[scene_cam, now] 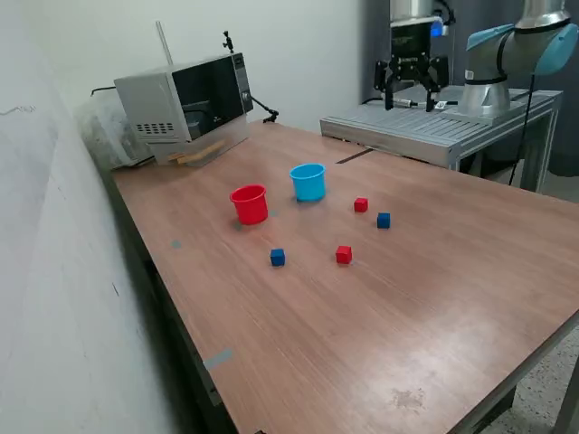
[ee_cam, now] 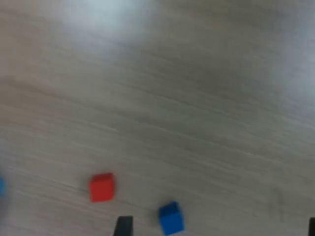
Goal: Place red objects in the red bin, and blue objects in the blue bin.
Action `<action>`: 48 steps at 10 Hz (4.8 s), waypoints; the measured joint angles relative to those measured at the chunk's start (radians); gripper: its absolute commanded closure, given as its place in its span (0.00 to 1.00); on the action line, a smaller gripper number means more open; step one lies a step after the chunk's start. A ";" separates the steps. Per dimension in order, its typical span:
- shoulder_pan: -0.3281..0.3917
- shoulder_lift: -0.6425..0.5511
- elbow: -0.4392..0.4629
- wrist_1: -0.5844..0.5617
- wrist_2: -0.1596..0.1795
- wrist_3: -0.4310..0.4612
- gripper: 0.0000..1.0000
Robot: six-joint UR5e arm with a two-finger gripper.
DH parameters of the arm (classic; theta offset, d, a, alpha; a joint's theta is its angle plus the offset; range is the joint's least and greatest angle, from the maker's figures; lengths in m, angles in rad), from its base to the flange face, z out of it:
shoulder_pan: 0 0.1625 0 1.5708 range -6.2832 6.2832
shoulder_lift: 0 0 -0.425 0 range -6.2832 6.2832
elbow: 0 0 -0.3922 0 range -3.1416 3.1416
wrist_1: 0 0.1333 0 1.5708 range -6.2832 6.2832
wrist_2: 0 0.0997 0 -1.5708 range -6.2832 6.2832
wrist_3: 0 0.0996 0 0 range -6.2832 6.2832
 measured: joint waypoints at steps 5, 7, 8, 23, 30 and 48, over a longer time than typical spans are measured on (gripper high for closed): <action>0.161 0.296 -0.106 -0.133 0.009 0.000 0.00; 0.169 0.362 -0.170 -0.143 0.007 -0.006 0.00; 0.162 0.389 -0.196 -0.146 0.007 -0.011 0.00; 0.000 0.482 -0.210 -0.207 0.078 -0.439 0.00; -0.035 0.502 -0.209 -0.234 0.077 -0.435 0.00; -0.056 0.305 -0.154 -0.238 -0.091 -0.430 1.00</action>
